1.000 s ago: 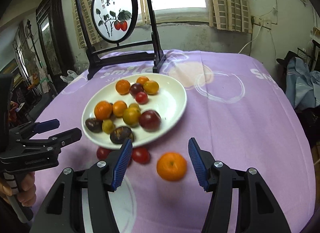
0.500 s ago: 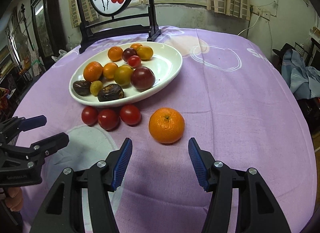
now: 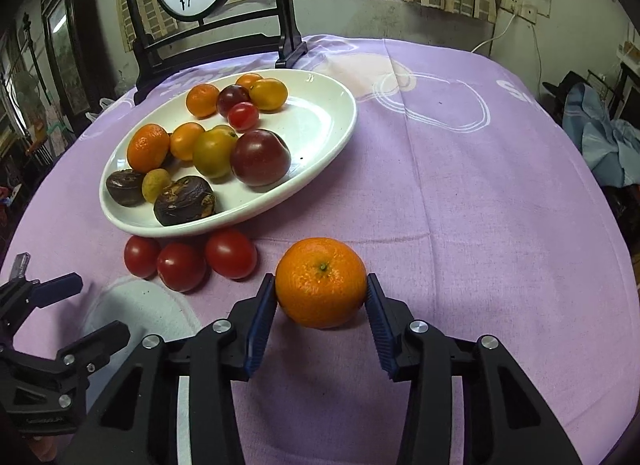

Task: Organize fruits
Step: 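Grasp the last orange with the right tool, then grasp a red tomato with the left tool while the right tool carries the orange, release both onto plate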

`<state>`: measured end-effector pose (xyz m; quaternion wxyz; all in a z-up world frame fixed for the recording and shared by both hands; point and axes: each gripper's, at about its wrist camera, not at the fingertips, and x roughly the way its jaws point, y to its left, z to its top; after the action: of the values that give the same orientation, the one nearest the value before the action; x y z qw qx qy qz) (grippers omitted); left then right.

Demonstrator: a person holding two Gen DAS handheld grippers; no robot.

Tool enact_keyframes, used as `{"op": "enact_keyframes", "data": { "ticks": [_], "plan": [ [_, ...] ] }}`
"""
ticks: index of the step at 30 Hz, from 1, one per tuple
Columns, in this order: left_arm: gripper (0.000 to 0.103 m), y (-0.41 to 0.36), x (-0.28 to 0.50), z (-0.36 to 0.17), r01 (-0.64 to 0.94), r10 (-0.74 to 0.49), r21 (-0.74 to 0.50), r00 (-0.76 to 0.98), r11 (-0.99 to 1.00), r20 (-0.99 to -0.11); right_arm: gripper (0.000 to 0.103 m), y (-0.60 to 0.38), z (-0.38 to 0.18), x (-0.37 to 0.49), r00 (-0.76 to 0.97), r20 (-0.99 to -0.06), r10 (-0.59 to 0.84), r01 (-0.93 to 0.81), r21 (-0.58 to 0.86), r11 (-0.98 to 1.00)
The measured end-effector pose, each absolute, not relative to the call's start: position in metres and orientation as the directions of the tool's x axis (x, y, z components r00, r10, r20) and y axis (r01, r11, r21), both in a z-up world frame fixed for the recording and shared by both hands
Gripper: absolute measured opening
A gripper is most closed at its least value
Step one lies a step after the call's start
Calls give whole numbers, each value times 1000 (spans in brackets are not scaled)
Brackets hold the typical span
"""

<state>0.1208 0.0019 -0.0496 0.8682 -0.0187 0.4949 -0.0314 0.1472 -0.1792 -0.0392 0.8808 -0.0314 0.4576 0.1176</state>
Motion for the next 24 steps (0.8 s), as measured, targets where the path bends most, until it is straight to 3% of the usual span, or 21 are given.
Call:
{"op": "enact_keyframes", "data": {
  "ticks": [6,16,24],
  "plan": [
    [85,-13,133,-39,73,-35,5,536,997,-844,45,-186,-26,131,564,-792,233,-259,98,961],
    [67,-26,148,-51,108,-57,-4,492,994,-869,45,-198,-19,116,565,-776,280,-275,143,951],
    [62,-18,155,-55,113,-51,6,490,994,-871,45,-194,-16,111,558,-766,317,-310,162,937]
  ]
}}
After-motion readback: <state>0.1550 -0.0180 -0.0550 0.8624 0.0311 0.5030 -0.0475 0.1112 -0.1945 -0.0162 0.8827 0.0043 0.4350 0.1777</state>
